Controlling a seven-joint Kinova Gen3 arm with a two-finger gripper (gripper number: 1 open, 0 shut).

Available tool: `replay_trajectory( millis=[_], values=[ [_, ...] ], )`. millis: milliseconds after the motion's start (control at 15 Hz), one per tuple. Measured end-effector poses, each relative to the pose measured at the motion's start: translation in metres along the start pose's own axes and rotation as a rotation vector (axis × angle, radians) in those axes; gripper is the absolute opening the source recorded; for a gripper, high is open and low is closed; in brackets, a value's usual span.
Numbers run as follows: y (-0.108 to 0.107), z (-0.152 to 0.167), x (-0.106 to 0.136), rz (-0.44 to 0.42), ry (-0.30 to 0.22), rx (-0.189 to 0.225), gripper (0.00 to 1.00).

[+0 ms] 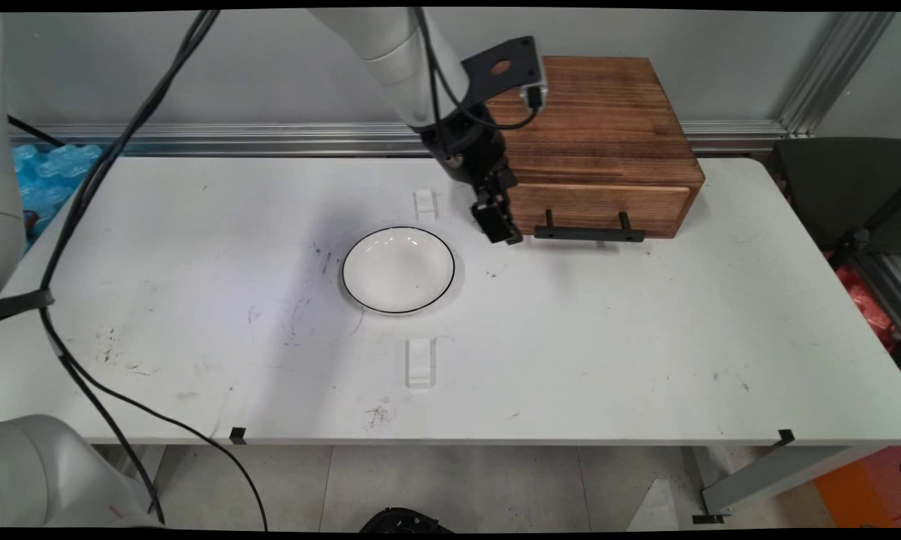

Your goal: Open the drawer

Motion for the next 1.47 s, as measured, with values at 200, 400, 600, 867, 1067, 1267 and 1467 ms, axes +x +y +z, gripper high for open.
replay_trajectory(
  millis=[200, 400, 600, 867, 1067, 1267, 1467],
  values=[
    [0.0, 0.008, 0.014, 0.008, 0.011, 0.006, 1.0],
    [-0.002, 0.019, 0.028, 0.013, 0.022, 0.014, 1.0],
    [-0.004, 0.029, 0.037, 0.016, 0.025, 0.016, 1.0],
    [-0.008, 0.045, 0.05, 0.024, 0.033, 0.022, 1.0],
    [-0.012, 0.057, 0.06, 0.028, 0.041, 0.029, 1.0],
    [-0.014, 0.069, 0.066, 0.035, 0.047, 0.029, 1.0],
    [-0.015, 0.081, 0.072, 0.046, 0.051, 0.029, 1.0]
  ],
)
